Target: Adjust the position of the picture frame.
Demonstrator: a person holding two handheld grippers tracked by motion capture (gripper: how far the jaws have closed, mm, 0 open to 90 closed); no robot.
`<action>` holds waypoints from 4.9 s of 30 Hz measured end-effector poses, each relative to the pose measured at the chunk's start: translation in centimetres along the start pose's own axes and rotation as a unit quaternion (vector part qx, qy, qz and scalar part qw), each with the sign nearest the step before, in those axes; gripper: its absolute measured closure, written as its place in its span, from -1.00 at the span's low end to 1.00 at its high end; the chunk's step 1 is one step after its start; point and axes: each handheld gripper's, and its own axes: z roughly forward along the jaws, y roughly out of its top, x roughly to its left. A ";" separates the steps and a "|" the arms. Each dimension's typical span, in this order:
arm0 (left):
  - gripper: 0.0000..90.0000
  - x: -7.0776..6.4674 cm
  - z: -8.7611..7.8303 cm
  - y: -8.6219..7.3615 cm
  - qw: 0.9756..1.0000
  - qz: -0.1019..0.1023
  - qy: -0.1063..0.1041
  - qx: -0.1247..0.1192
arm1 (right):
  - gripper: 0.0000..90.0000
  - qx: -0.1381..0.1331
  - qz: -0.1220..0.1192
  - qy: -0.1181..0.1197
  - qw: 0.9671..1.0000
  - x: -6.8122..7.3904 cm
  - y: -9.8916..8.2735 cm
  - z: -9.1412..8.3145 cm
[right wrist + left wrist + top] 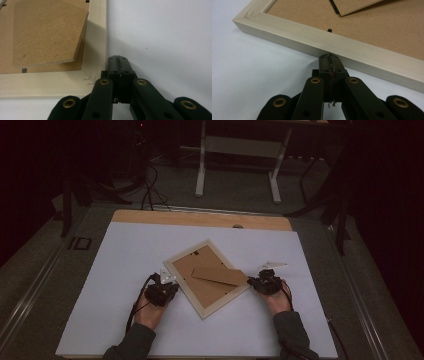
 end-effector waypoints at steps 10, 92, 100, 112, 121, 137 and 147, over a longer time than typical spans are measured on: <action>1.00 0.1 0.8 1.1 1.000 0.007 0.008 0.009 | 1.00 0.001 -0.005 0.002 1.000 0.3 -0.1 0.0; 1.00 -1.0 1.0 1.3 1.000 -0.003 -0.022 0.012 | 1.00 0.020 -0.014 0.011 1.000 2.3 -1.8 -1.7; 1.00 -0.1 1.7 1.9 1.000 -0.014 -0.019 0.005 | 1.00 0.025 -0.024 0.015 0.999 2.6 -1.9 -1.9; 1.00 1.0 2.7 2.9 1.000 -0.014 -0.017 0.004 | 1.00 0.032 -0.042 0.019 0.998 3.4 -2.1 -2.1; 1.00 2.0 3.5 4.2 0.999 -0.030 -0.015 -0.004 | 1.00 0.038 -0.059 0.029 0.997 4.3 -2.1 -2.0; 1.00 3.5 3.9 5.0 0.999 -0.031 -0.010 0.011 | 1.00 0.041 -0.086 0.058 0.994 6.0 -2.1 -1.6; 1.00 4.9 4.0 4.8 0.999 -0.045 0.000 0.017 | 1.00 0.040 -0.113 0.082 0.989 8.2 -2.0 -0.9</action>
